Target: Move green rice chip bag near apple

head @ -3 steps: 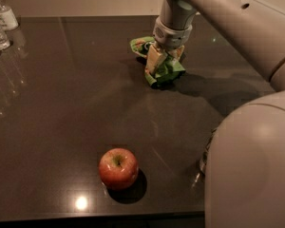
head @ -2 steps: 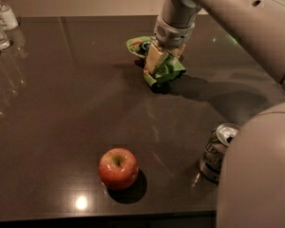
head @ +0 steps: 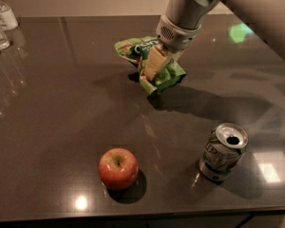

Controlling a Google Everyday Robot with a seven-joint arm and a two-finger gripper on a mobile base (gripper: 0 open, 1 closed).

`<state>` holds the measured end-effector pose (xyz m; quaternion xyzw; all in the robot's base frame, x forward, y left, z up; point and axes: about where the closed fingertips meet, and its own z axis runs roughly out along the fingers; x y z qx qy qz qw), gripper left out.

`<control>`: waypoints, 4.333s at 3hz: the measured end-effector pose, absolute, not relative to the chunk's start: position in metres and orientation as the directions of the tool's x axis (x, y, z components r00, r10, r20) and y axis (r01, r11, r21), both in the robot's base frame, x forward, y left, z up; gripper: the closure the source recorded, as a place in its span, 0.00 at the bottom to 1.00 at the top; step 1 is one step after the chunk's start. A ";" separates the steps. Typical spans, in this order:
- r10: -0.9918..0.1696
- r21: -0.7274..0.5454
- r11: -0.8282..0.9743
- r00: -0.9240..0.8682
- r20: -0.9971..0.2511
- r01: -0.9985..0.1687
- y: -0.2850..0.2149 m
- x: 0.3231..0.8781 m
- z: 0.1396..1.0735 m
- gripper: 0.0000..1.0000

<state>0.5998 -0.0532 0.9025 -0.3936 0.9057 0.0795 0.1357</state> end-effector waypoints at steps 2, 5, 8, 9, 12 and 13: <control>-0.724 0.105 0.609 -0.605 -0.330 -0.786 -0.012 0.548 0.908 1.00; -0.741 0.137 0.572 -0.581 -0.337 -0.809 0.041 0.498 0.896 1.00; -0.749 0.172 0.528 -0.551 -0.366 -0.832 0.059 0.472 0.895 1.00; -0.752 0.188 0.510 -0.542 -0.376 -0.839 0.070 0.467 0.894 1.00; -0.766 0.270 0.460 -0.532 -0.361 -0.846 0.084 0.451 0.884 0.36; -0.775 0.282 0.451 -0.528 -0.347 -0.847 0.084 0.446 0.883 0.12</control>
Offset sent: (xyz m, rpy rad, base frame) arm -0.0805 0.0715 0.0063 0.0893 0.0648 0.1142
